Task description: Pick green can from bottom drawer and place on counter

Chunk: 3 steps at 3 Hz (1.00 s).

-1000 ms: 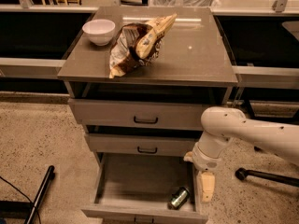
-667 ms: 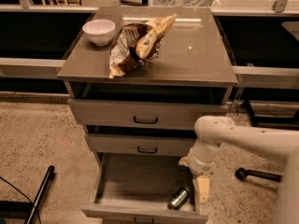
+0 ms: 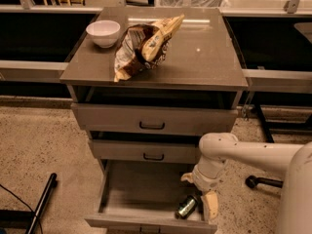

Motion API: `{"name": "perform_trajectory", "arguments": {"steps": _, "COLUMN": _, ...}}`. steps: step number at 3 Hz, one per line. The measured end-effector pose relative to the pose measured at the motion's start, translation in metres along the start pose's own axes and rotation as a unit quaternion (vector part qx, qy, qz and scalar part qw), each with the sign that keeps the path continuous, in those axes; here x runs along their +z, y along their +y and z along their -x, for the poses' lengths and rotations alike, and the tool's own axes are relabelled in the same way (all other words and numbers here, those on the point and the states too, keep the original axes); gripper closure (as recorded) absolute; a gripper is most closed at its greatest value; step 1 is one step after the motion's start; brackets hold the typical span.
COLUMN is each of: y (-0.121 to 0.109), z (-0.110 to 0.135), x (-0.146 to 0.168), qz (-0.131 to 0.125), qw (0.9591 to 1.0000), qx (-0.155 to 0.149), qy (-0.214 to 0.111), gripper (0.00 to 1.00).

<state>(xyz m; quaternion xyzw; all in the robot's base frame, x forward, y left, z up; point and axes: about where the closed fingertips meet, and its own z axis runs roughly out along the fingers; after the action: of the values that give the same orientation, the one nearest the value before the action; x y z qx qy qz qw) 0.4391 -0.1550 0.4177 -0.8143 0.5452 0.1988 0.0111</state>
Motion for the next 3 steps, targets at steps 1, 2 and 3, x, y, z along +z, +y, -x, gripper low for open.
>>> {"name": "perform_trajectory", "arguments": {"steps": 1, "y": -0.026, "z": -0.006, "x": 0.025, "qz": 0.021, "qw": 0.9997, "qx": -0.010, "qy": 0.009, "gripper": 0.00}}
{"name": "perform_trajectory", "arguments": {"steps": 2, "y": -0.040, "z": 0.000, "x": 0.075, "qz": 0.008, "qw": 0.9969, "qx": -0.078, "qy": -0.005, "gripper": 0.00}}
{"name": "perform_trajectory", "arguments": {"steps": 3, "y": -0.053, "z": -0.008, "x": 0.082, "qz": -0.053, "qw": 0.9924, "qx": -0.110, "qy": -0.015, "gripper": 0.00}}
